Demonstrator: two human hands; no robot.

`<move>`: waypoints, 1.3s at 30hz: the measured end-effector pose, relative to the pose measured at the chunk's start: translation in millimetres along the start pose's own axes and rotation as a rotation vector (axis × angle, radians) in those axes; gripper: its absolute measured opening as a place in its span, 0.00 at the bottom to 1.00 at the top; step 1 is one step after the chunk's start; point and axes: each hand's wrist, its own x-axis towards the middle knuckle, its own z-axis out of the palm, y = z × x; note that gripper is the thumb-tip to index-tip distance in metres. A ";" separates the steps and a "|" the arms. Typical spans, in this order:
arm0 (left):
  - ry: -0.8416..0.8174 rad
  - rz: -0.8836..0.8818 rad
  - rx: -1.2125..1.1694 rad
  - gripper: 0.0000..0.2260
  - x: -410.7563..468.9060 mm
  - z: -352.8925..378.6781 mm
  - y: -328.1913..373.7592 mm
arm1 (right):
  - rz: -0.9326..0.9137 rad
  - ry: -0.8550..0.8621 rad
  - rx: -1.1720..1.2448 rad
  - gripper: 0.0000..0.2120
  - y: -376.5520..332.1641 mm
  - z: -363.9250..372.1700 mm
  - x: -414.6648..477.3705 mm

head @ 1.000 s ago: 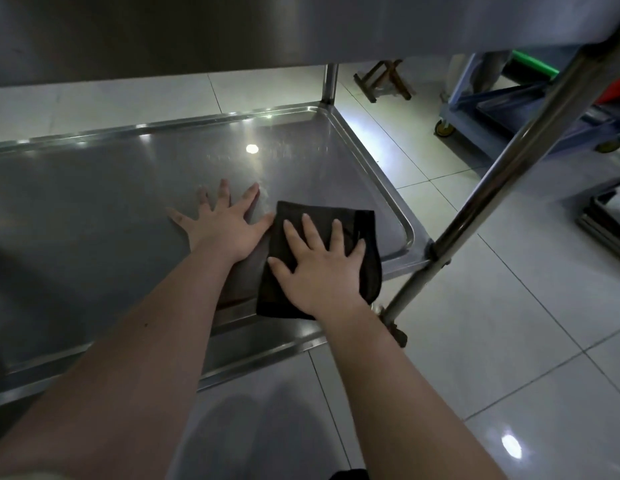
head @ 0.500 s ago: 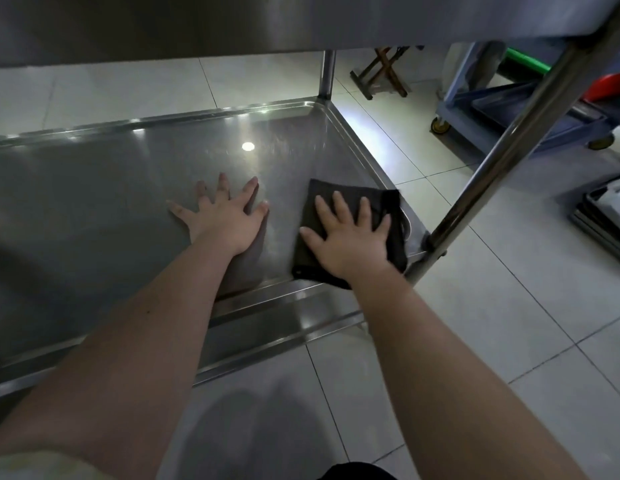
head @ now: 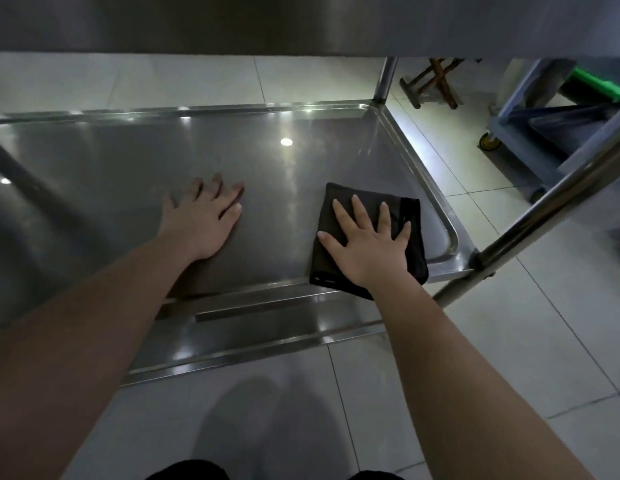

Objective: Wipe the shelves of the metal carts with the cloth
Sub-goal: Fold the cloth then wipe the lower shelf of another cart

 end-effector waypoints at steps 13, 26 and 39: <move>0.053 0.002 -0.012 0.22 5.1 -0.3 -2.6 | -0.107 -0.028 -0.028 0.32 -135.2 -1.2 102.2; 0.056 0.001 -0.043 0.22 5.0 1.8 -5.6 | -0.154 -0.041 -0.033 0.30 -118.8 16.0 13.1; 0.044 -0.070 -0.034 0.21 -19.3 -7.7 -125.8 | -0.064 0.010 -0.009 0.30 -146.6 3.7 90.5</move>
